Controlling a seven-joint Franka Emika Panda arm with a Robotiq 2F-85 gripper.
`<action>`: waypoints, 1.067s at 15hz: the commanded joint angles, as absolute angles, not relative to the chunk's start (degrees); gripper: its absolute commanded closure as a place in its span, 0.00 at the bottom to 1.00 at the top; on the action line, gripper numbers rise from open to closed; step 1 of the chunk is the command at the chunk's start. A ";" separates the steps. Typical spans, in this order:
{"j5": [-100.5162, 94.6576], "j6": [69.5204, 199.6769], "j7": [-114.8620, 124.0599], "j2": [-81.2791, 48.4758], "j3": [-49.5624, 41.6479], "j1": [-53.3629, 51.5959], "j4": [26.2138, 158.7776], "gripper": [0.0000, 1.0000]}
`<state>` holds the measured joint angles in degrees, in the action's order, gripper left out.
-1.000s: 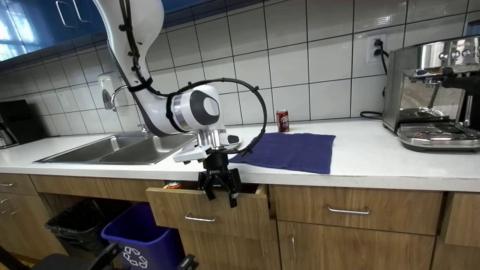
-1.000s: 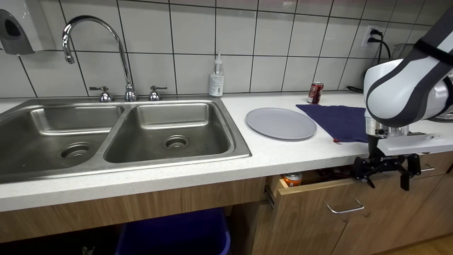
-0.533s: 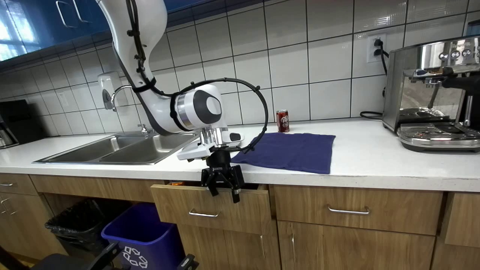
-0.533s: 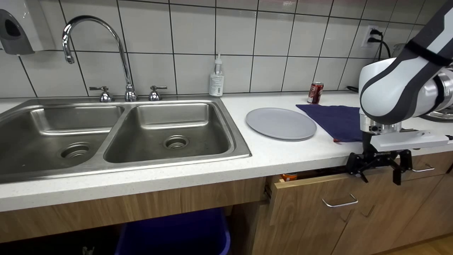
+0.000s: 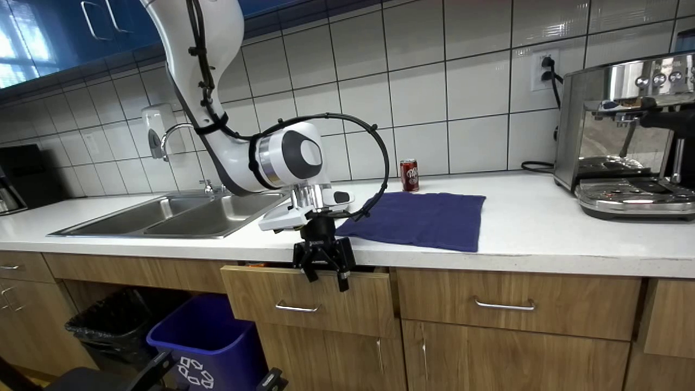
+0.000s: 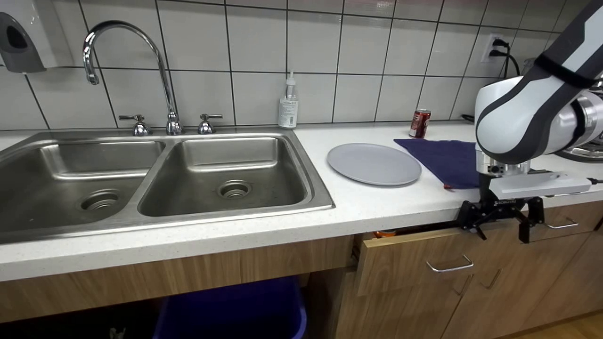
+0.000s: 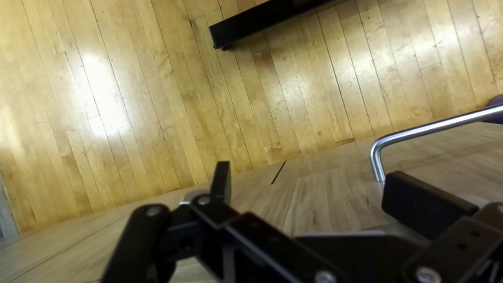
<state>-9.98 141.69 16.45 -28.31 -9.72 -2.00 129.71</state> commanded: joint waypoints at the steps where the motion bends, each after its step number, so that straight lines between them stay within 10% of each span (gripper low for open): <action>1: -9.28 145.23 16.38 -29.83 -9.15 -1.67 127.22 0.00; 16: -8.74 140.90 3.96 -24.39 -6.89 1.05 130.52 0.00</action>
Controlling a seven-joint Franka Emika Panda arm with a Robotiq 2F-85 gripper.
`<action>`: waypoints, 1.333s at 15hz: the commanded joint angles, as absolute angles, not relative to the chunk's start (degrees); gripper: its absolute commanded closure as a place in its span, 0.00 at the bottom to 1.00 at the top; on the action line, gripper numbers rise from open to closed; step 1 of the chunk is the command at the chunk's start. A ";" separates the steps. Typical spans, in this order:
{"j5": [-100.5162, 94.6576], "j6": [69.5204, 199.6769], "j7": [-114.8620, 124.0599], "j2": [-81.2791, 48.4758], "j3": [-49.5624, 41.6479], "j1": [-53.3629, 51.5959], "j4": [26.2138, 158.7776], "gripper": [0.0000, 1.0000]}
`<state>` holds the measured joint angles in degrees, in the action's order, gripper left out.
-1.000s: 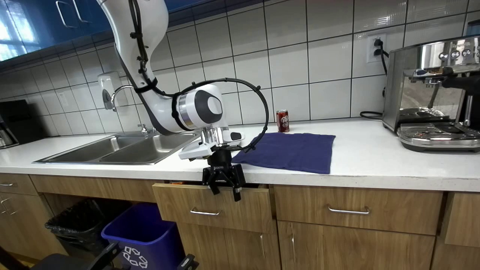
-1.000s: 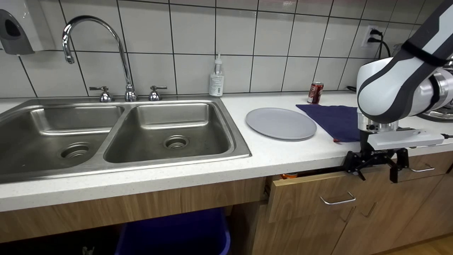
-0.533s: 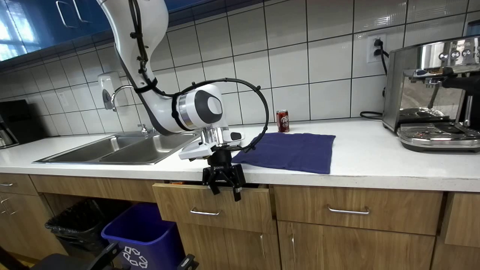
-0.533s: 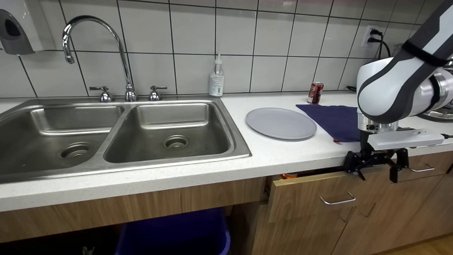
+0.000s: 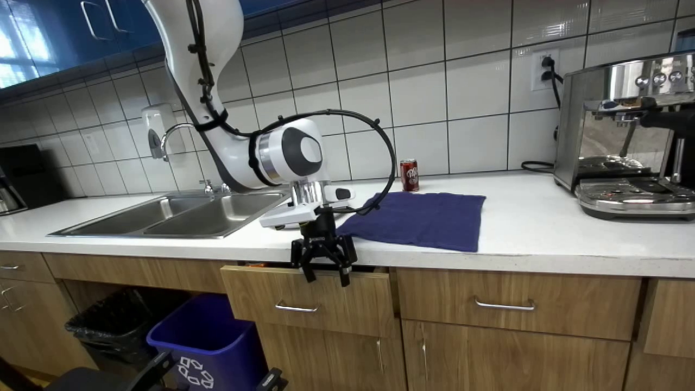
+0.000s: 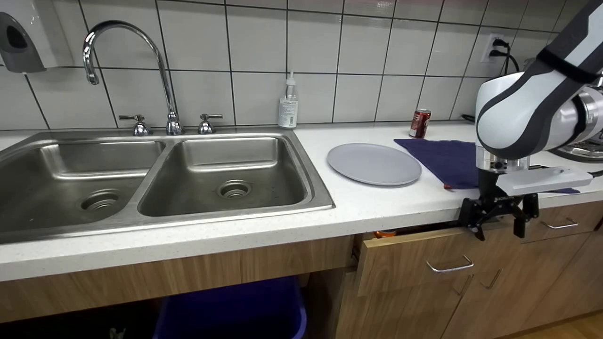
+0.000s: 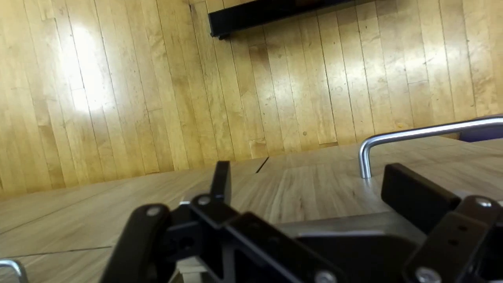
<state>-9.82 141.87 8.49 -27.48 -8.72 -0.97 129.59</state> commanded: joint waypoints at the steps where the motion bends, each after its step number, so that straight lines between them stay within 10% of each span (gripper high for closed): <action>1: -8.91 140.59 2.85 -23.80 -6.87 1.27 130.82 0.00; 20: -12.11 140.31 0.09 -8.39 -7.43 1.36 139.53 0.00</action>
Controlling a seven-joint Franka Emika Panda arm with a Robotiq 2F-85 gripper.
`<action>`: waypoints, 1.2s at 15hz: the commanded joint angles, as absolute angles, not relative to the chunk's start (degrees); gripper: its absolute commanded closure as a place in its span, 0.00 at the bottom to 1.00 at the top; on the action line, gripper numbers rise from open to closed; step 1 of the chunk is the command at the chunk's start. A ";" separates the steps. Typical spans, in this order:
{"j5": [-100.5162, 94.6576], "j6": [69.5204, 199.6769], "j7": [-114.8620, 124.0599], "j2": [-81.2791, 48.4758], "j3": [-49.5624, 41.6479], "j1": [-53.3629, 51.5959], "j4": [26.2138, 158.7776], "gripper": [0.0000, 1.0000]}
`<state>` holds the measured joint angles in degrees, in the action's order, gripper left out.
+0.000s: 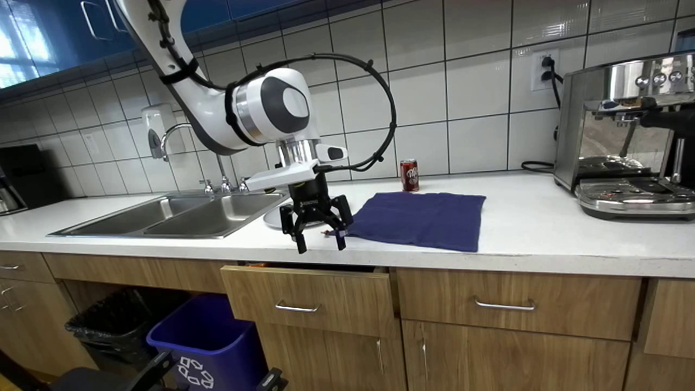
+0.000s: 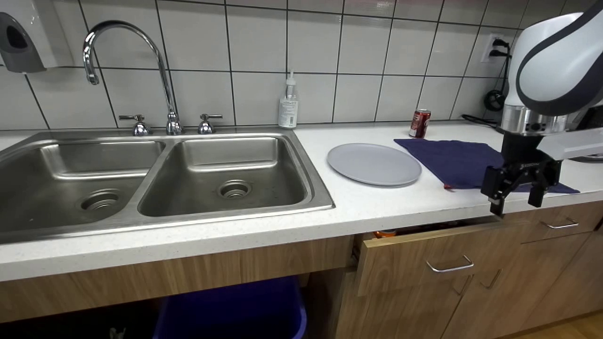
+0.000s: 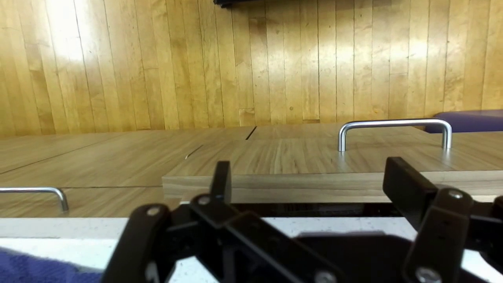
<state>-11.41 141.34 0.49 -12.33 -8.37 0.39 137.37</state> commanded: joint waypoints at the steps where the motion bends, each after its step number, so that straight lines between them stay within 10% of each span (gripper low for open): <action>1: -12.08 140.45 0.26 -7.82 -7.36 1.34 139.75 0.00; 18: -11.42 141.17 0.66 -6.88 -6.75 1.53 139.39 0.00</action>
